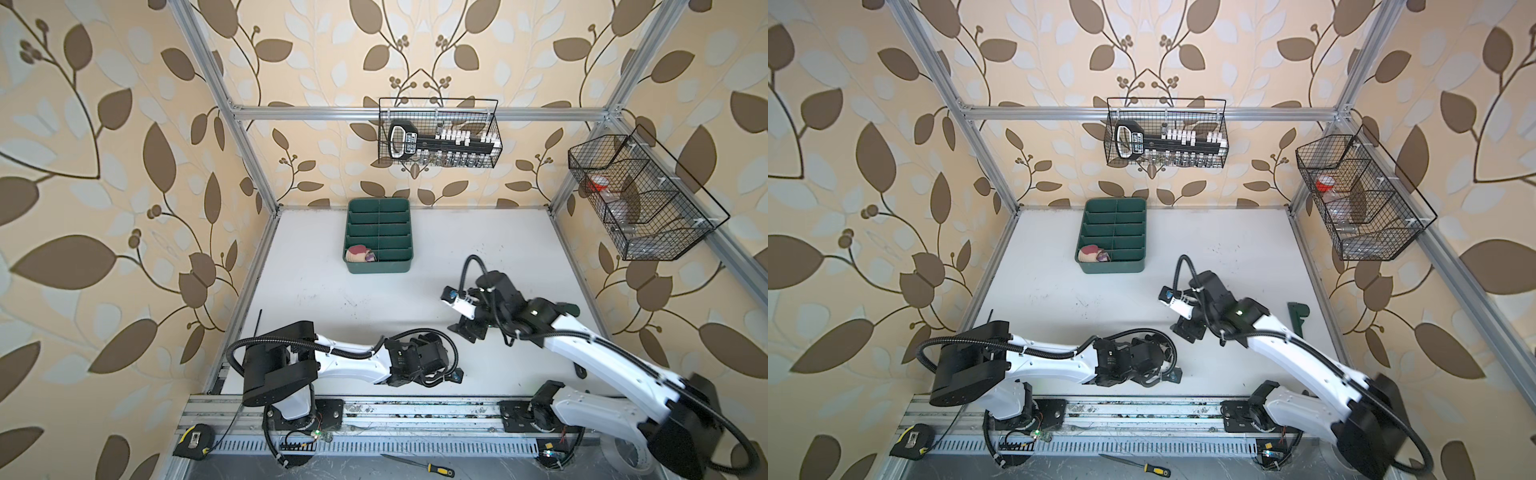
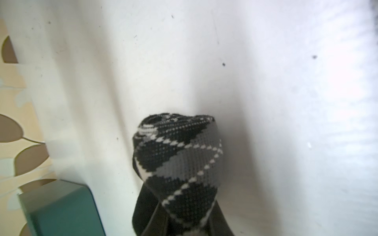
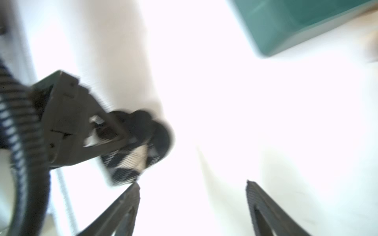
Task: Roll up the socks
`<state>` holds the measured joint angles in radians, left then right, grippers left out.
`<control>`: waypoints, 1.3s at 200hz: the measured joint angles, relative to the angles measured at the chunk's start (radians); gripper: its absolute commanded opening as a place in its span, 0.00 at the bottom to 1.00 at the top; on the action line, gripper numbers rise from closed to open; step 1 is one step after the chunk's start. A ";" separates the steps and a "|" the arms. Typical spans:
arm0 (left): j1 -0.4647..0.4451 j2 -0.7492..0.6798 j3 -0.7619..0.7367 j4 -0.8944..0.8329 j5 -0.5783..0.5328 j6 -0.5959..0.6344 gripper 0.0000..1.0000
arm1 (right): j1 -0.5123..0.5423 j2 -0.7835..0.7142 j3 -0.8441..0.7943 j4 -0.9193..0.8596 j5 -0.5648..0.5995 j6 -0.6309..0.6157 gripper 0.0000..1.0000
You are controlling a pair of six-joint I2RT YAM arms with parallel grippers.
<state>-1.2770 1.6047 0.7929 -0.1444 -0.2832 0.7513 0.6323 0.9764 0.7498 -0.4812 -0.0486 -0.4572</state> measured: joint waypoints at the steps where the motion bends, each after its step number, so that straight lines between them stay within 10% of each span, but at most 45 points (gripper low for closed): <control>1: 0.002 0.002 0.002 -0.002 0.003 -0.002 0.18 | -0.003 -0.019 -0.008 0.006 0.011 0.002 0.90; 49: 0.067 0.076 0.121 -0.074 0.159 -0.085 0.20 | -0.086 -0.490 -0.216 0.149 0.244 -0.085 0.94; 120: 0.230 0.213 0.310 -0.175 0.540 -0.242 0.22 | -0.050 -0.546 -0.157 -0.051 0.220 -0.142 0.86; 199: 0.335 0.274 0.351 -0.190 0.791 -0.367 0.25 | 0.473 -0.566 -0.185 -0.235 0.441 -0.232 0.80; 232: 0.357 0.303 0.378 -0.208 0.856 -0.401 0.27 | 0.767 -0.410 -0.278 -0.172 0.603 -0.205 0.83; 260: 0.370 0.305 0.372 -0.200 0.889 -0.425 0.31 | 0.819 -0.259 -0.348 -0.077 0.652 -0.190 0.85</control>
<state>-0.9066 1.9095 1.1645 -0.3447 0.6060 0.3267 1.4517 0.7177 0.4019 -0.5583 0.6029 -0.6472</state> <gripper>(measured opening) 0.300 0.837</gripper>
